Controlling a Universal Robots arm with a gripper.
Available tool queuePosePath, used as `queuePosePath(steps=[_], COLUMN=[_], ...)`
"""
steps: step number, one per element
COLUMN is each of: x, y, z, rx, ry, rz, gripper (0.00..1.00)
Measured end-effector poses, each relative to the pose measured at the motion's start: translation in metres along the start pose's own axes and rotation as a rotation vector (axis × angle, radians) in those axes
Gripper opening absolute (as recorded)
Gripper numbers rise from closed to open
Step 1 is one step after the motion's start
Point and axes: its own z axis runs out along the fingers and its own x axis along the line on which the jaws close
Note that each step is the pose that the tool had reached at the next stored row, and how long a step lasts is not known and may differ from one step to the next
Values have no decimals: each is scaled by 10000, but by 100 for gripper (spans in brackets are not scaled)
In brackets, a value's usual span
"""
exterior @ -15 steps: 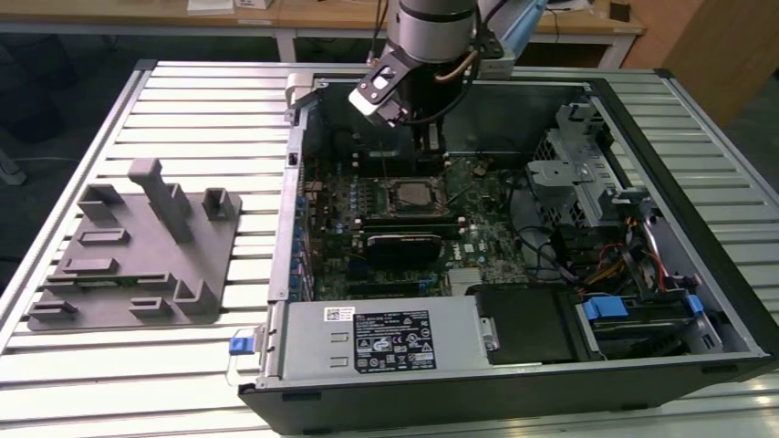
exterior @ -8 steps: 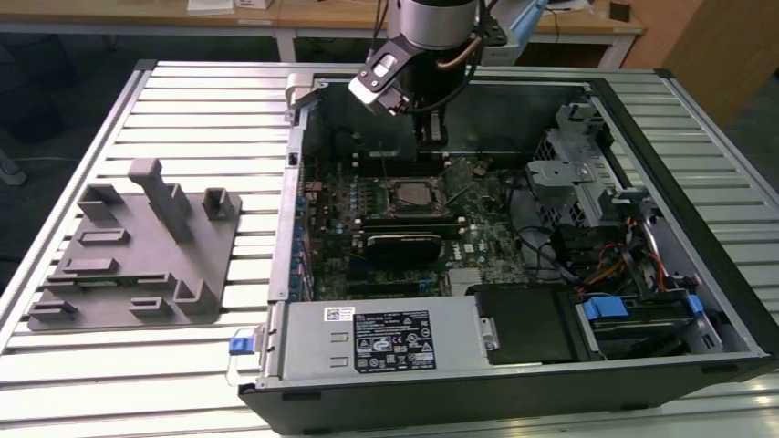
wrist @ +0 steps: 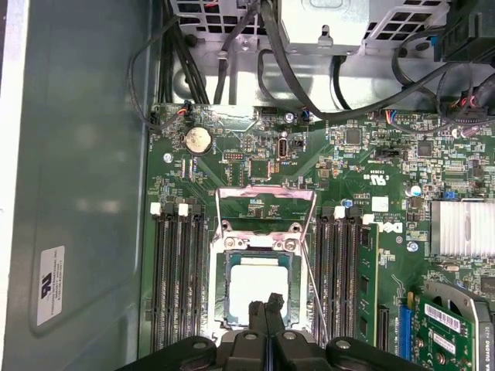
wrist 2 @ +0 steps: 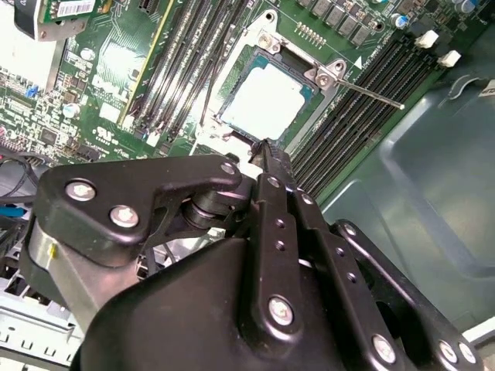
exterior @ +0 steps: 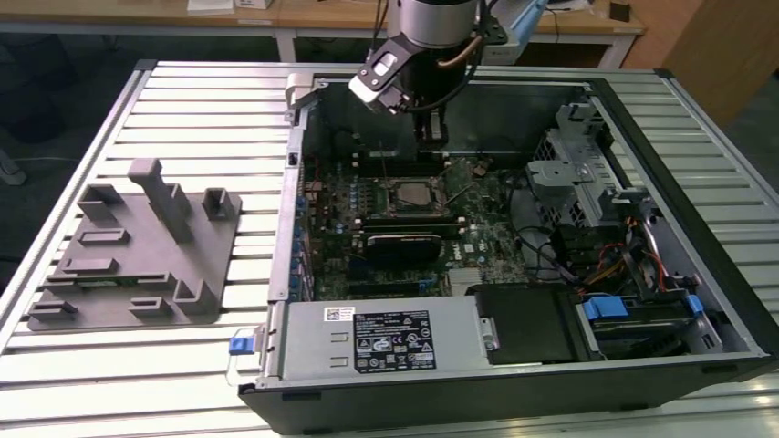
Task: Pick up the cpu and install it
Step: 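Close the cpu cover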
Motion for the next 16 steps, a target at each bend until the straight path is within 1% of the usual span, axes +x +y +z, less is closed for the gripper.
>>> queuePosePath(steps=[7, 16], x=[-1, -2], y=[50, 153], z=[2, 8], rx=[0, -1], ry=[0, 1], rz=[0, 0], gripper=[11, 11])
